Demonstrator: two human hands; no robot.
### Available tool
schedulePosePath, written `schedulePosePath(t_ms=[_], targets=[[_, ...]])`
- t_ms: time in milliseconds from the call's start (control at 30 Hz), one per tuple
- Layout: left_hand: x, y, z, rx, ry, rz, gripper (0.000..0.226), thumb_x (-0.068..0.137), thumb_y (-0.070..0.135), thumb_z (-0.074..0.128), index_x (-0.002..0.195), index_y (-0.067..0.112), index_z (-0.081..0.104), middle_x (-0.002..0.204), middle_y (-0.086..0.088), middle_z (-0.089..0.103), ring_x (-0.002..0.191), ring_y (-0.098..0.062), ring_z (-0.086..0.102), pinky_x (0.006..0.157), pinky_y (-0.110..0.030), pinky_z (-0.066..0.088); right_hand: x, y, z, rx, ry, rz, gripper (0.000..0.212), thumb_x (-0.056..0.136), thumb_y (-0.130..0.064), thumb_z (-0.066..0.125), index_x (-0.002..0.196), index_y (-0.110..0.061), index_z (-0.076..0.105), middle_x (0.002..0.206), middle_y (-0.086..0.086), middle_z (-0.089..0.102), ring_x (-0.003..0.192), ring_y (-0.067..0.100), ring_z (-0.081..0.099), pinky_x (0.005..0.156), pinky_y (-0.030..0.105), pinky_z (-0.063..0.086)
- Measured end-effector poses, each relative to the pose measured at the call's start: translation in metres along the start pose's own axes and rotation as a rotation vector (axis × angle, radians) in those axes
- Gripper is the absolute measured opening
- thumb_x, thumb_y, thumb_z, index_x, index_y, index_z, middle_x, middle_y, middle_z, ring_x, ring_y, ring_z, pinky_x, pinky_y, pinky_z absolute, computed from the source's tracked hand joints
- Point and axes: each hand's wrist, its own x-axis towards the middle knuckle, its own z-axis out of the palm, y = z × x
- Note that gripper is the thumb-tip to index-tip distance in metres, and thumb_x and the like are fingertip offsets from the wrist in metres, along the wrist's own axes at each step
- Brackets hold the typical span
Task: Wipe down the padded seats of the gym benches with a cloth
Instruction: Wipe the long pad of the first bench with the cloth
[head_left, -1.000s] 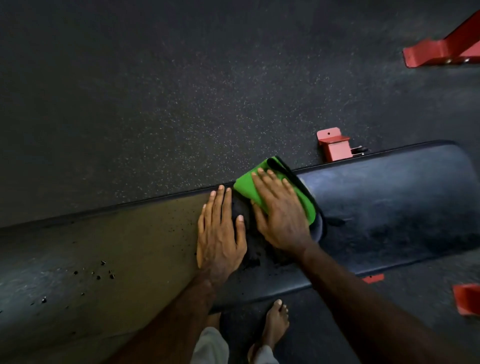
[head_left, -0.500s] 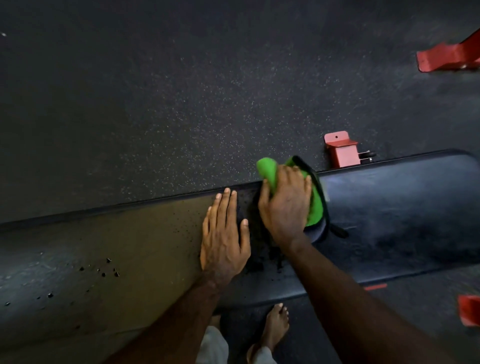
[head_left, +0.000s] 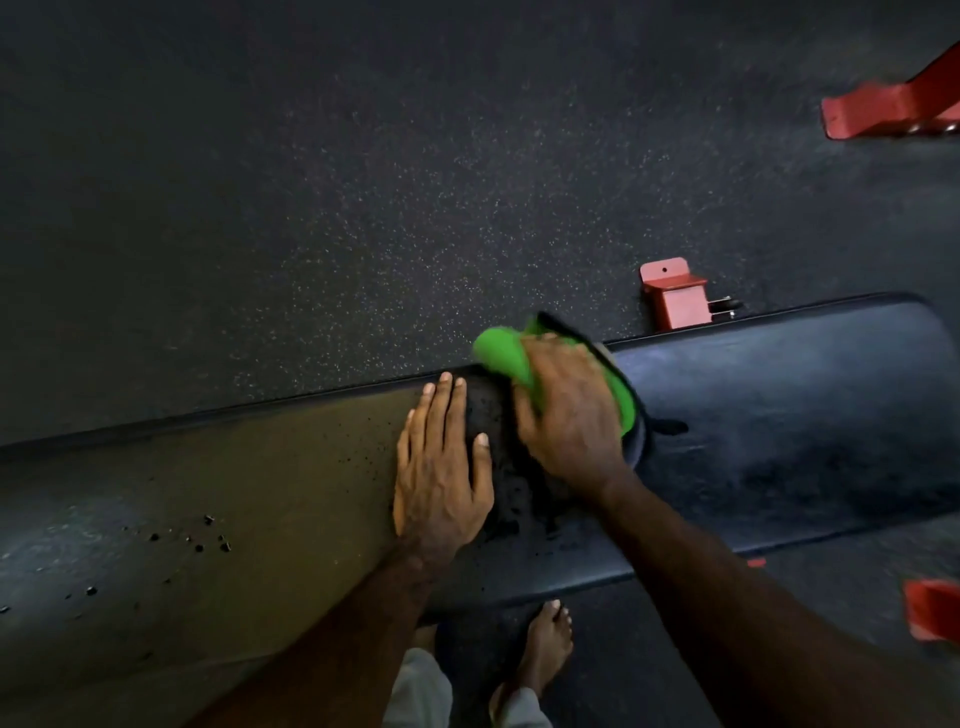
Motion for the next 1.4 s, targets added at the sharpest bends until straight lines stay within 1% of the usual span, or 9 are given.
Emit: schedulePosePath(t_ms=[100,267,433,600,767,933,1100,1267,1400], targets=[[0.0,-0.001,0.0,0.001,0.0,0.011,0.063,0.104,0.036,0.039,0.161,0.014,0.027,0.17,0.0,0.02,0.158,-0.015,0.013,0.127,-0.041,0.017,0.002,-0.013,0.004,0.003,0.167,0.381,0.057,0.092,-0.029,0.055,0.146,-0.009,0.053,0.148,0.011,0.056,0.142,0.028,0.046,0.125,0.046,0.025],[-0.001,-0.002,0.001,-0.009,0.014,0.014,0.059,0.104,0.033,0.04,0.158,0.01,0.034,0.169,-0.004,0.025,0.157,-0.017,0.017,0.126,-0.044,0.022,-0.026,-0.014,0.006,-0.001,-0.101,-0.133,0.066,0.096,-0.032,0.047,0.159,-0.015,0.036,0.165,0.004,0.037,0.154,0.02,0.029,0.125,0.047,0.025],[0.0,-0.001,0.001,-0.029,-0.007,0.012,0.062,0.105,0.034,0.039,0.162,0.015,0.025,0.171,0.001,0.018,0.158,-0.013,0.01,0.127,-0.041,0.017,-0.036,-0.029,0.008,0.058,0.107,0.362,0.066,0.098,-0.032,0.045,0.16,-0.016,0.033,0.167,0.001,0.032,0.157,0.017,0.022,0.129,0.045,0.016],[-0.001,-0.001,-0.001,-0.071,-0.02,0.014,0.063,0.103,0.029,0.042,0.162,0.014,0.025,0.171,0.002,0.019,0.158,-0.012,0.01,0.127,-0.04,0.016,-0.063,-0.016,0.003,0.002,-0.127,-0.068,0.068,0.098,-0.031,0.046,0.163,-0.022,0.028,0.17,-0.002,0.025,0.157,0.014,0.02,0.127,0.045,0.02],[0.002,-0.002,-0.005,-0.092,-0.036,0.03,0.06,0.106,0.031,0.037,0.163,0.015,0.024,0.171,0.001,0.017,0.158,-0.013,0.009,0.127,-0.041,0.016,-0.073,-0.043,0.015,0.056,0.086,0.424,0.067,0.099,-0.029,0.045,0.163,-0.019,0.027,0.17,0.0,0.024,0.158,0.017,0.017,0.128,0.047,0.015],[-0.009,-0.019,-0.02,-0.101,-0.076,0.078,0.061,0.104,0.032,0.043,0.162,0.017,0.027,0.172,0.002,0.014,0.158,-0.016,0.008,0.128,-0.041,0.012,-0.096,-0.039,0.012,0.031,-0.081,0.068,0.072,0.098,-0.026,0.05,0.164,-0.021,0.022,0.171,-0.001,0.021,0.158,0.015,0.016,0.127,0.048,0.021],[-0.026,-0.051,-0.036,-0.023,-0.122,0.108,0.061,0.105,0.041,0.04,0.162,0.022,0.027,0.171,0.0,0.016,0.158,-0.02,0.011,0.127,-0.046,0.017,-0.115,-0.058,0.018,0.109,0.226,0.662,0.07,0.097,-0.025,0.046,0.163,-0.016,0.024,0.17,0.002,0.026,0.157,0.019,0.019,0.128,0.047,0.016],[-0.033,-0.063,-0.038,0.018,-0.122,0.203,0.064,0.103,0.037,0.043,0.162,0.017,0.027,0.171,-0.004,0.018,0.158,-0.023,0.013,0.125,-0.046,0.018,-0.153,-0.068,0.029,0.074,-0.04,0.167,0.077,0.095,-0.023,0.049,0.165,-0.022,0.017,0.172,-0.004,0.015,0.159,0.012,0.008,0.128,0.047,0.018],[-0.04,-0.049,-0.032,0.002,-0.114,0.253,0.064,0.102,0.036,0.046,0.161,0.016,0.03,0.17,-0.005,0.02,0.157,-0.025,0.017,0.125,-0.044,0.018,-0.162,-0.066,0.025,0.131,0.241,0.714,0.075,0.093,-0.022,0.05,0.163,-0.017,0.024,0.17,0.0,0.025,0.158,0.016,0.019,0.128,0.047,0.018]])
